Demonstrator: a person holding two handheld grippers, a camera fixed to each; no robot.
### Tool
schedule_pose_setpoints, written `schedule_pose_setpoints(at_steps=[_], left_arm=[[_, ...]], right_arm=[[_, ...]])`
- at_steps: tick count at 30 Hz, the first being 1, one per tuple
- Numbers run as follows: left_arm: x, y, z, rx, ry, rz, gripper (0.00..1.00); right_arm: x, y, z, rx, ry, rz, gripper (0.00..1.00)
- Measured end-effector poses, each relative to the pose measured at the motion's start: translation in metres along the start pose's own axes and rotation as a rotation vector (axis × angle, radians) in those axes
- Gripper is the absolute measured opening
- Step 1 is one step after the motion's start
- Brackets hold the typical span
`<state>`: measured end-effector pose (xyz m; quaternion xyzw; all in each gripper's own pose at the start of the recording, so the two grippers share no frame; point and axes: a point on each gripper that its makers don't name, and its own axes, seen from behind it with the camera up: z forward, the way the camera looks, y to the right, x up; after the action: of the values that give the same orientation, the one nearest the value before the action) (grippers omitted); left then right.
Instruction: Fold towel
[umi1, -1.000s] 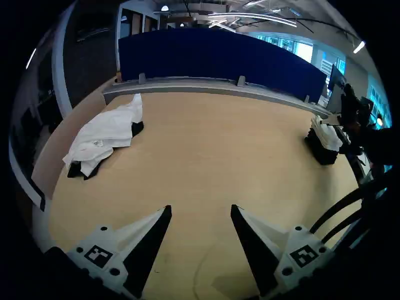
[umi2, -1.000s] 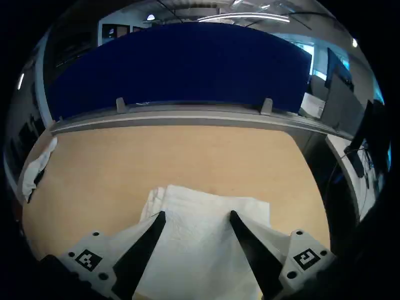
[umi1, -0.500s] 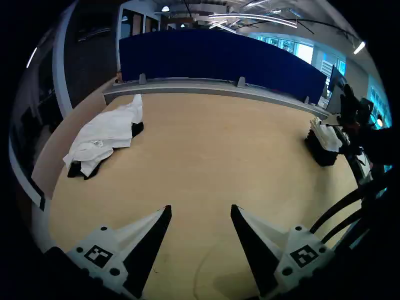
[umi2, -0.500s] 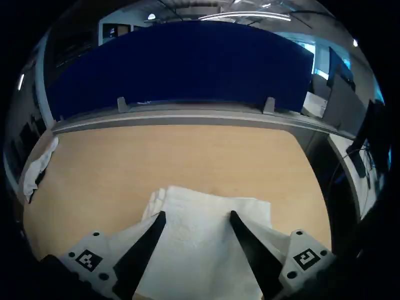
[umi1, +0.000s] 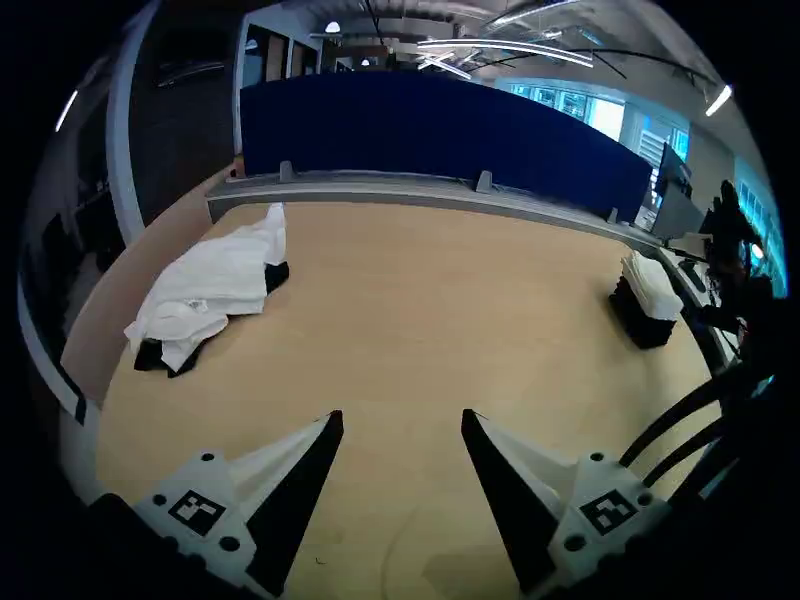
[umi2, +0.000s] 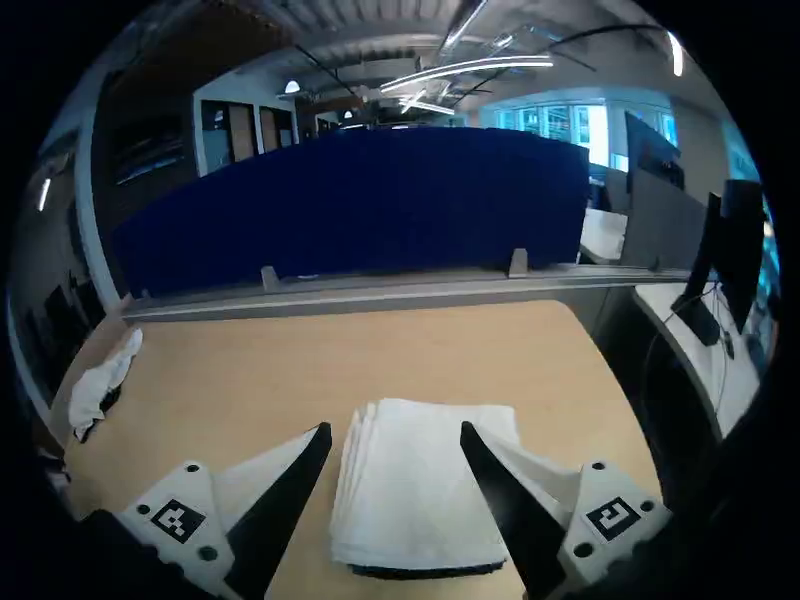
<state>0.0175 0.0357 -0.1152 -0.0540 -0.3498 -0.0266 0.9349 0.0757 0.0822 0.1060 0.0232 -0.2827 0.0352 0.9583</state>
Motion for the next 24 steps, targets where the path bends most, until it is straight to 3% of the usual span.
schedule_pose_setpoints(at_steps=[18,24], left_arm=[[0.036,-0.005,0.000,-0.036,0.086,0.037,0.87],[0.057,-0.010,-0.002,-0.035,0.168,0.036,0.87]], right_arm=[[-0.029,-0.054,-0.113,-0.043,0.161,0.045,1.00],[-0.043,-0.079,-0.141,-0.037,0.223,0.091,1.00]])
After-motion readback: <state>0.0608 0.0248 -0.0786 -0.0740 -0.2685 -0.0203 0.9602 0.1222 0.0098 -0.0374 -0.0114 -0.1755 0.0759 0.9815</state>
